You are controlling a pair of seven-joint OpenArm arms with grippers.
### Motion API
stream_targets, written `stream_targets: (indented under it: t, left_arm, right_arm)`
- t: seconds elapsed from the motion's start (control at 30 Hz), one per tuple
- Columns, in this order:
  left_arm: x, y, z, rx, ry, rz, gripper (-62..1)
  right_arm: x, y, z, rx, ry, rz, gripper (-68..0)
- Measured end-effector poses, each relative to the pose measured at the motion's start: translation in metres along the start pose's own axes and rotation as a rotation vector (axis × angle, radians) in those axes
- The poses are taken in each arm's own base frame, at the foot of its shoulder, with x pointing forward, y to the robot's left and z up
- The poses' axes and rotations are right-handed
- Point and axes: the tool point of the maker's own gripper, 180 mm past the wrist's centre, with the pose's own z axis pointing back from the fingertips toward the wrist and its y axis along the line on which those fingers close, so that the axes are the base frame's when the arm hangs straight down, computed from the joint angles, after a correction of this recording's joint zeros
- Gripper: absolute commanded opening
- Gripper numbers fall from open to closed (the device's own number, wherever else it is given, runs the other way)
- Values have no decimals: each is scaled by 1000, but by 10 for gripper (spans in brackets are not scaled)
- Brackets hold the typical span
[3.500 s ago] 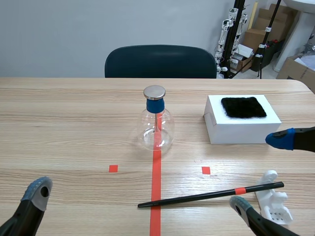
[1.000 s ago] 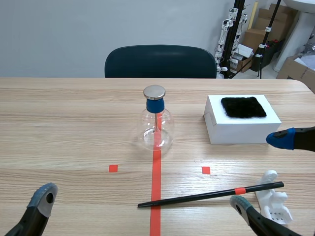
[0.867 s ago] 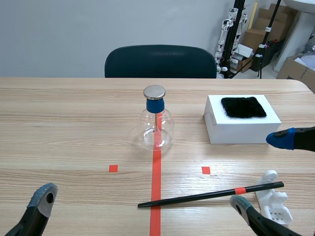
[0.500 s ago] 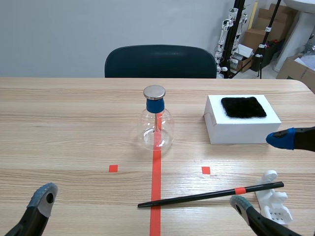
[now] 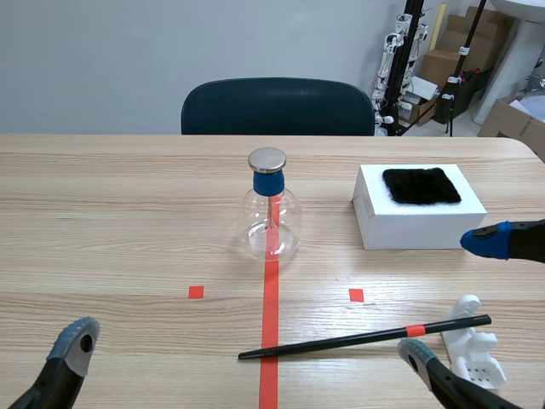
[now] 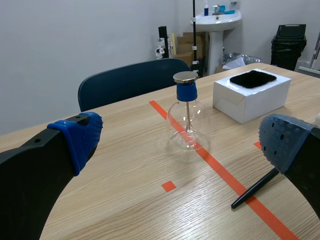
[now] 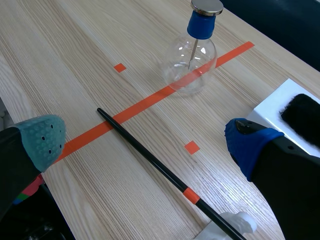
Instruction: Do the electroscope experiment. return to the home posture
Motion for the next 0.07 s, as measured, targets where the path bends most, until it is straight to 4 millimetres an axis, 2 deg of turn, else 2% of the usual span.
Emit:
stream_targets:
  t: [0.07]
  left_arm:
    - [0, 0, 0, 0, 0, 0, 14]
  right_arm:
    - [0, 0, 0, 0, 0, 0, 4]
